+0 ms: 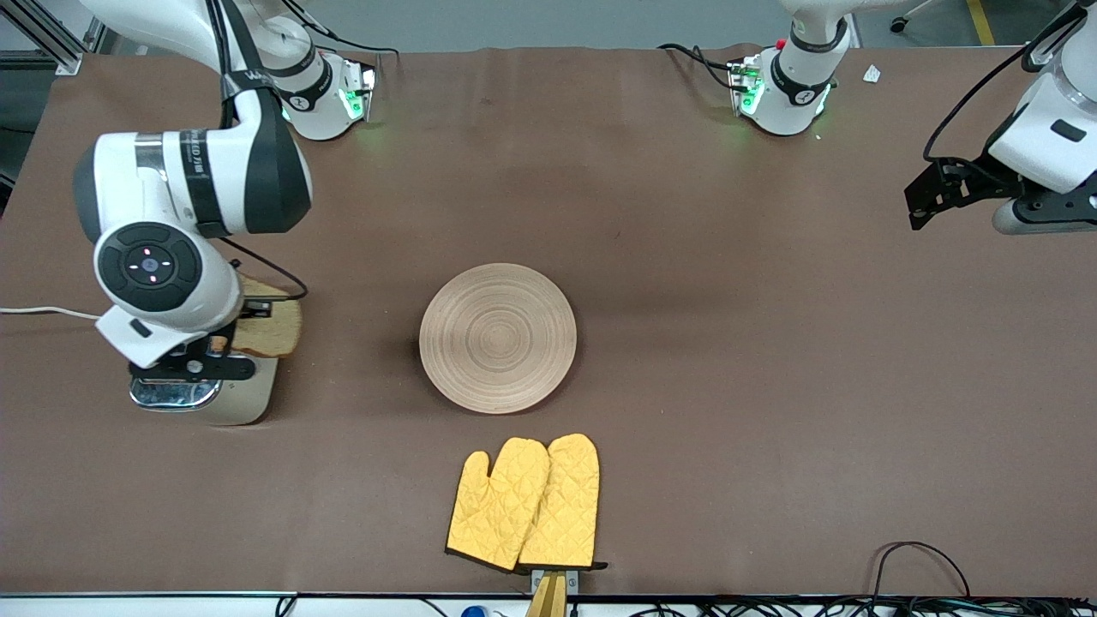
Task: Move plate and put bread in toaster
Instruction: 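Lift the bread with the right gripper and carry it over the toaster, then lower the bread into the toaster slot with the right gripper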
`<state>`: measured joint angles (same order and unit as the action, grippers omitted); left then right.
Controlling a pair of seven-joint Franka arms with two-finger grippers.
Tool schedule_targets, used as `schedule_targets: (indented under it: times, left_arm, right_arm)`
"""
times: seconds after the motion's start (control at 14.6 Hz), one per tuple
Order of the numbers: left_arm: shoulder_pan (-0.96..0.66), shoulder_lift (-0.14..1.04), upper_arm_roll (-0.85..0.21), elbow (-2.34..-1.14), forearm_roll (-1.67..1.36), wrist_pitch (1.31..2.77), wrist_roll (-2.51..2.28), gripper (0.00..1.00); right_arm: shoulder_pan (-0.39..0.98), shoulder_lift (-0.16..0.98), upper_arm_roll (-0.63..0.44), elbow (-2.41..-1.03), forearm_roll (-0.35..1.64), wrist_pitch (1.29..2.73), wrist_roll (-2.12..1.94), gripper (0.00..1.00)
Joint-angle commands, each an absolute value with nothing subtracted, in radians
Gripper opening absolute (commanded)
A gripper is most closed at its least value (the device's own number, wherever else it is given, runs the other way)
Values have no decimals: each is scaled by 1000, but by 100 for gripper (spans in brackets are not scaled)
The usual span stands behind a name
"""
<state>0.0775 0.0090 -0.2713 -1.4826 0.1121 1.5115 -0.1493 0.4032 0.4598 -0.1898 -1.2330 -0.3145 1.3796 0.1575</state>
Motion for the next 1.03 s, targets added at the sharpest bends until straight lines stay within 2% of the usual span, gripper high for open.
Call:
schedule_targets:
  times: [0.0,0.21,0.69,0.96]
  left_arm:
    - [2,-58,-184,-1551,75,1508,-121,100]
    - [-70,-84,-100,-1577,60,1506,-83,100]
    - [-58,-86,-107,-1582,55,1480,-75,100]
    - [-66,-81,-107,-1582,55,1480,-81,100]
  right_arm:
    - [353,436,-176,-1255,-405,1370,51,0]
    - [307,442,-175,-1256,-488,1374,-12,0]
    - [267,459,-175,-1342,-520,1488,-11,0]
    - [261,476,-175,-1350,-514,1505,-3,0]
